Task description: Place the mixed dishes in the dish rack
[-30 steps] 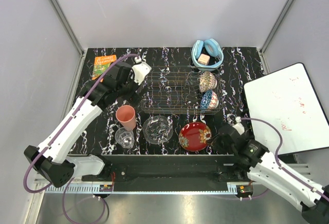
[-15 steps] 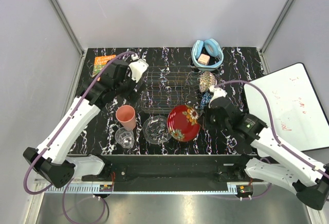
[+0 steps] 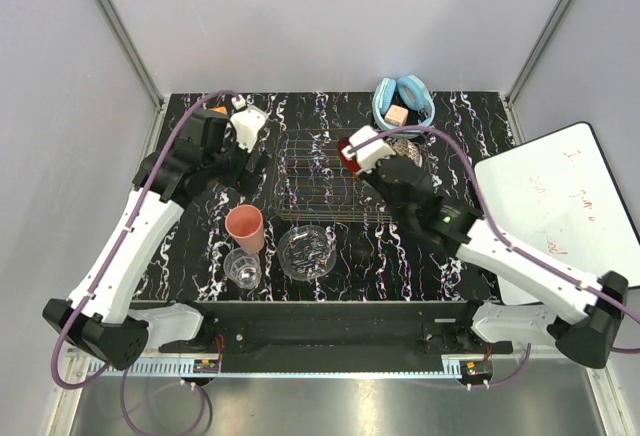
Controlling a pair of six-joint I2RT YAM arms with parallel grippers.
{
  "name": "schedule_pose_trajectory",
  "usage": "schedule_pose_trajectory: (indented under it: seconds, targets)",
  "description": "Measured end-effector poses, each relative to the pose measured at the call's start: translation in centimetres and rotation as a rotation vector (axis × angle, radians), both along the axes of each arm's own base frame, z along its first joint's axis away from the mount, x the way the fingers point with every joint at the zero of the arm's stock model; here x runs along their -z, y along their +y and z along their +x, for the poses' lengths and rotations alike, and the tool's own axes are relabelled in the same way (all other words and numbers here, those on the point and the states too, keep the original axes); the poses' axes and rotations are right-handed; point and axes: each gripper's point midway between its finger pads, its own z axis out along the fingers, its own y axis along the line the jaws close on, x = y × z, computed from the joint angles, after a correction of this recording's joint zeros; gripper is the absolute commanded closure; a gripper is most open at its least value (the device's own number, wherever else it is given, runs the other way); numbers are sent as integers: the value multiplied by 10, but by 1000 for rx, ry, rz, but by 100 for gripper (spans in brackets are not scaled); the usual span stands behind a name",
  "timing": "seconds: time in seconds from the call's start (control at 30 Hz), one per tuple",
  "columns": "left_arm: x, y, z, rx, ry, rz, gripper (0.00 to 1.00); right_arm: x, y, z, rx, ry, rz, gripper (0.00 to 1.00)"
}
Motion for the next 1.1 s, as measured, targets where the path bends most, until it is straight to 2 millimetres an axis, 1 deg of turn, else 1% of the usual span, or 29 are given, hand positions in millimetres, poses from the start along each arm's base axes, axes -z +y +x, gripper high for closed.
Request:
schedule_pose_trajectory:
  seconds: [0.07, 0.2, 0.27, 0.4, 0.5, 0.67, 0.83, 0.93, 1.1]
  targets:
    - [0, 4, 1, -14, 10, -23, 1, -1, 9, 16, -49, -106, -141, 100]
    - [2, 11, 2, -44, 39, -68, 1, 10, 17, 33, -153, -243, -389, 100]
    - [3, 10, 0, -40, 50, -85, 1, 10, 19, 44, -180, -280, -472, 100]
    - [11, 6, -6, -28, 80, -107, 1, -1, 23, 59, -241, -369, -571, 100]
    - [18, 6, -9, -29, 103, -113, 1, -5, 27, 63, -293, -412, -600, 100]
    - [23, 8, -9, -41, 119, -123, 1, 2, 32, 71, -375, -422, -612, 100]
    - [22, 9, -5, -49, 110, -135, 1, 25, 30, 77, -433, -369, -627, 100]
    - [23, 11, -3, -55, 106, -141, 1, 41, 25, 81, -447, -331, -627, 100]
    - [25, 13, -2, -62, 111, -143, 1, 63, 16, 84, -455, -276, -630, 100]
